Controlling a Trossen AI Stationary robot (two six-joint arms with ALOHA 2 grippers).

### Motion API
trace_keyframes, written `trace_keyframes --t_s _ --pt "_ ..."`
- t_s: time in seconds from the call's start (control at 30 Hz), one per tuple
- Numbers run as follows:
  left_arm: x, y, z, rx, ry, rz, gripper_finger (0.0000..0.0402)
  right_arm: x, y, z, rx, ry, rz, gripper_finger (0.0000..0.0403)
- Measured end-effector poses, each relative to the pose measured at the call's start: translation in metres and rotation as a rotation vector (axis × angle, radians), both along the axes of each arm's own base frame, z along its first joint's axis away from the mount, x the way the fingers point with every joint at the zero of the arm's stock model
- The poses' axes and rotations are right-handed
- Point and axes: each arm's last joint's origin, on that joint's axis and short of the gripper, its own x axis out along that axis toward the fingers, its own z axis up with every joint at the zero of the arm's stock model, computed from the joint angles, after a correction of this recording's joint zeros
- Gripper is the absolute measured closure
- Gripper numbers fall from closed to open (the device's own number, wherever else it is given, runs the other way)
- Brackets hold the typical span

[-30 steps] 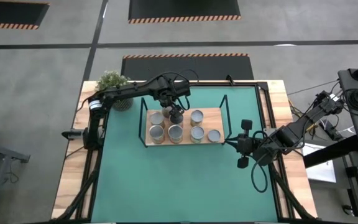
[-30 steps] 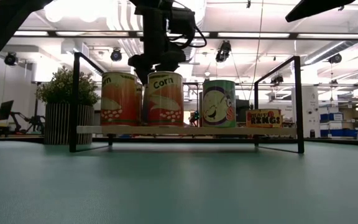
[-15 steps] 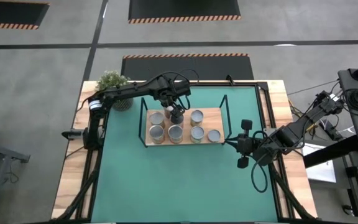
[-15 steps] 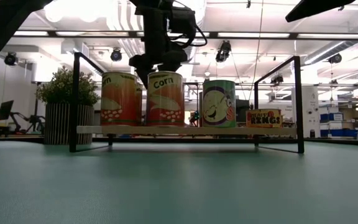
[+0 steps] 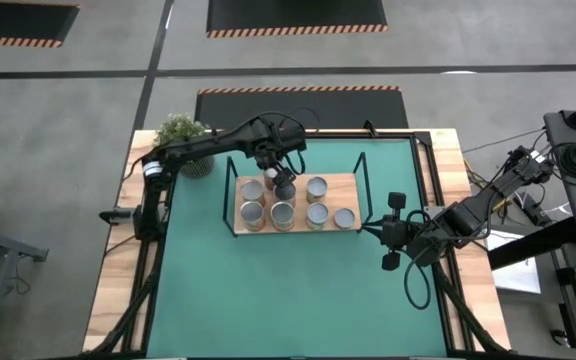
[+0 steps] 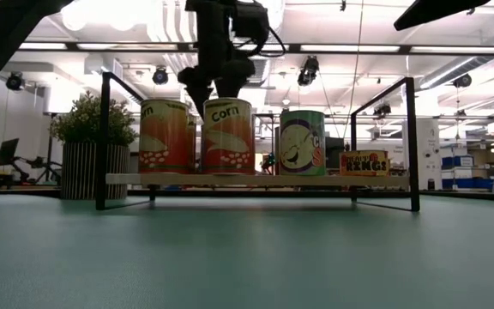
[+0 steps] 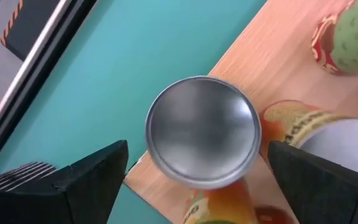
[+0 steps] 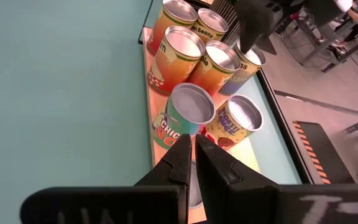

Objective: Pick and place cans onto a shelf
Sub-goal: Put the canned peas on the shelf

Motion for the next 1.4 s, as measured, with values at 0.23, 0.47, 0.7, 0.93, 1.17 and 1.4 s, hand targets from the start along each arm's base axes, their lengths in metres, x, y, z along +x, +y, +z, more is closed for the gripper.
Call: trace_keyframes --t_s 0.23,0.47,0.7,0.93,1.17,1.4 --pt "0.005 -0.009 0.039 0.064 -0.099 -0.063 0.0033 0.0 0.0 0.0 0.0 0.0 0.0 0.039" --pt "0.02 -0.067 0.066 0.301 -0.118 -0.324 0.0056 0.0 0.0 0.0 0.011 -0.004 -0.007 0.039" --pt "0.032 -0.133 0.059 0.332 -0.124 -0.644 0.0117 0.0 0.0 0.0 0.031 -0.01 -0.019 0.039" --pt "0.023 -0.185 0.051 0.338 -0.159 -0.942 0.0189 0.0 0.0 -0.003 0.037 -0.005 -0.027 0.039" --pt "-0.012 -0.192 0.058 0.394 -0.378 -0.923 0.0257 0.001 0.001 -0.003 0.071 -0.038 -0.038 0.039" --pt "-0.058 -0.185 0.04 0.502 -0.553 -0.893 0.0312 0.016 -0.002 0.0 0.12 -0.128 -0.12 0.039"
